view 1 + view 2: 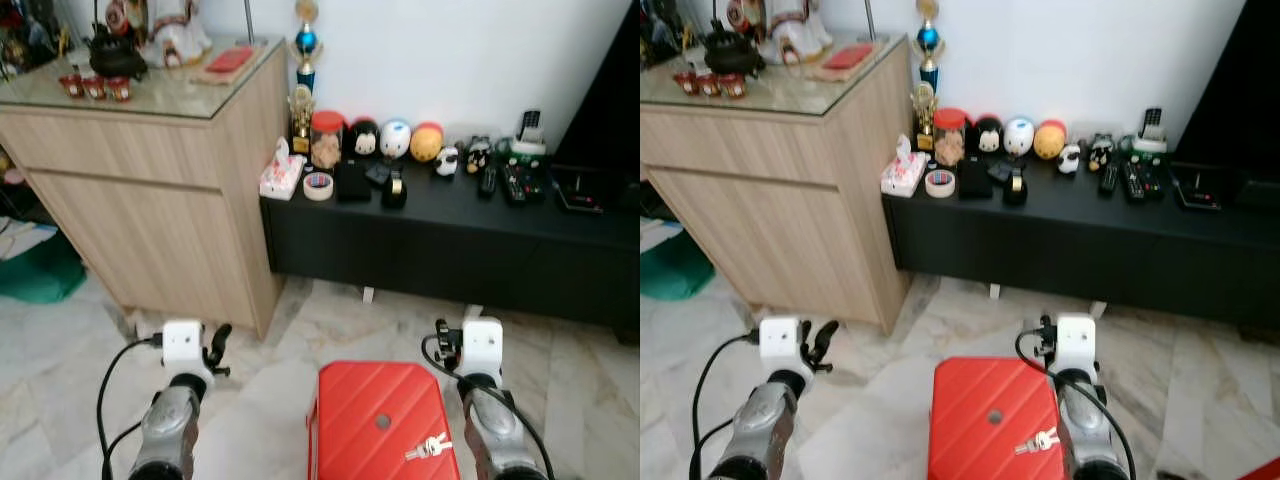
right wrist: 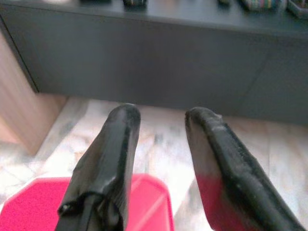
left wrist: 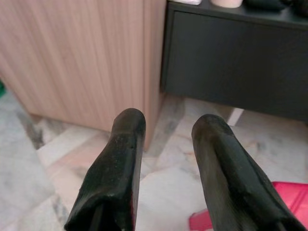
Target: Hang keys on a hook
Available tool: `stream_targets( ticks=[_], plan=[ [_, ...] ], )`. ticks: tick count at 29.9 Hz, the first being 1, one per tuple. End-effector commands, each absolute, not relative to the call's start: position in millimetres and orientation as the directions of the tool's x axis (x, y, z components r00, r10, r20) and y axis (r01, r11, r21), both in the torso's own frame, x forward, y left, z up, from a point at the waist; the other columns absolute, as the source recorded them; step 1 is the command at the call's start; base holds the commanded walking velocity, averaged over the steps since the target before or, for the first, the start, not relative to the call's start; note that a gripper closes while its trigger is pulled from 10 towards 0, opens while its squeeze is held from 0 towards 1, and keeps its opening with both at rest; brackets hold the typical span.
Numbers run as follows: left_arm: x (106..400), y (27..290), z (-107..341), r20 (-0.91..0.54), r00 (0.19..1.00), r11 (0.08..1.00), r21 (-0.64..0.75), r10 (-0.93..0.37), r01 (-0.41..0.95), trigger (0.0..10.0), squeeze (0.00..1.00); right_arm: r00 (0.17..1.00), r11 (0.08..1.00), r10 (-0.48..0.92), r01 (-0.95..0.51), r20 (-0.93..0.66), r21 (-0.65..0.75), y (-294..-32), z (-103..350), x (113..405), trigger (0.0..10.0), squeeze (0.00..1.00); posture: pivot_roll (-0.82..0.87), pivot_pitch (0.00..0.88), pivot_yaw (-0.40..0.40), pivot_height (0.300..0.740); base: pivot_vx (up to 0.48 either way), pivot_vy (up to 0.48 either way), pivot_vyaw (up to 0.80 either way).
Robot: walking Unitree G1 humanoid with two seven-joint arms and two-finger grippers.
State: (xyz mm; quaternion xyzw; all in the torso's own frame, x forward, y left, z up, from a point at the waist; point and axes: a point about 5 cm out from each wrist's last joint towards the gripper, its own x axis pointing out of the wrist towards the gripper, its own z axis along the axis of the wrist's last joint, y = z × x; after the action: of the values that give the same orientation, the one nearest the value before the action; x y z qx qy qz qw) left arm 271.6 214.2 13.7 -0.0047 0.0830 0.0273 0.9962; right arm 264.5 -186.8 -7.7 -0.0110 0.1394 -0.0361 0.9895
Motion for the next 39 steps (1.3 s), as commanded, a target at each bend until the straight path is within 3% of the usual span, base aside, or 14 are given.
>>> stream_targets(
  ticks=[1,7,15,22,32,39],
  plan=[
    [272,208,23,-0.089,0.995,0.999,0.002,0.038,-0.038,10.0,0.0,0.975,0.998,-0.062,0.057,-0.214,-0.031,-189,1,269,10.0,0.0,0.01,0.0,-0.041,0.74,0.0,0.0,0.0],
    [255,209,27,-0.017,0.998,0.998,0.003,0.06,-0.06,10.0,0.0,0.97,0.993,-0.119,0.111,-0.21,-0.047,-197,-5,255,10.0,0.0,0.04,0.0,-0.058,0.74,0.0,0.0,0.0],
    [237,212,25,-0.029,0.998,0.998,0.025,0.06,-0.059,10.0,0.0,0.967,0.99,-0.139,0.134,-0.216,-0.038,-205,-14,237,10.0,0.0,0.04,0.0,-0.048,0.74,0.0,0.0,0.0],
    [238,219,47,0.021,0.999,0.997,0.06,0.051,-0.052,10.0,0.0,0.968,0.984,-0.18,0.178,-0.177,-0.025,-208,-11,223,10.0,0.0,0.1,0.0,-0.038,0.74,0.0,0.0,0.0],
    [240,223,56,0.0,1.0,0.996,0.084,0.024,-0.024,10.0,0.0,0.959,0.972,-0.227,0.234,-0.172,0.023,-194,-8,224,10.0,0.0,0.05,0.0,0.025,0.74,0.0,0.0,0.0],
    [253,208,59,-0.003,1.0,0.999,0.048,0.0,0.001,10.0,0.0,0.963,0.971,-0.23,0.237,-0.139,0.034,-193,5,238,10.0,0.0,0.02,0.0,0.026,0.74,0.0,0.0,0.0]
  ],
)
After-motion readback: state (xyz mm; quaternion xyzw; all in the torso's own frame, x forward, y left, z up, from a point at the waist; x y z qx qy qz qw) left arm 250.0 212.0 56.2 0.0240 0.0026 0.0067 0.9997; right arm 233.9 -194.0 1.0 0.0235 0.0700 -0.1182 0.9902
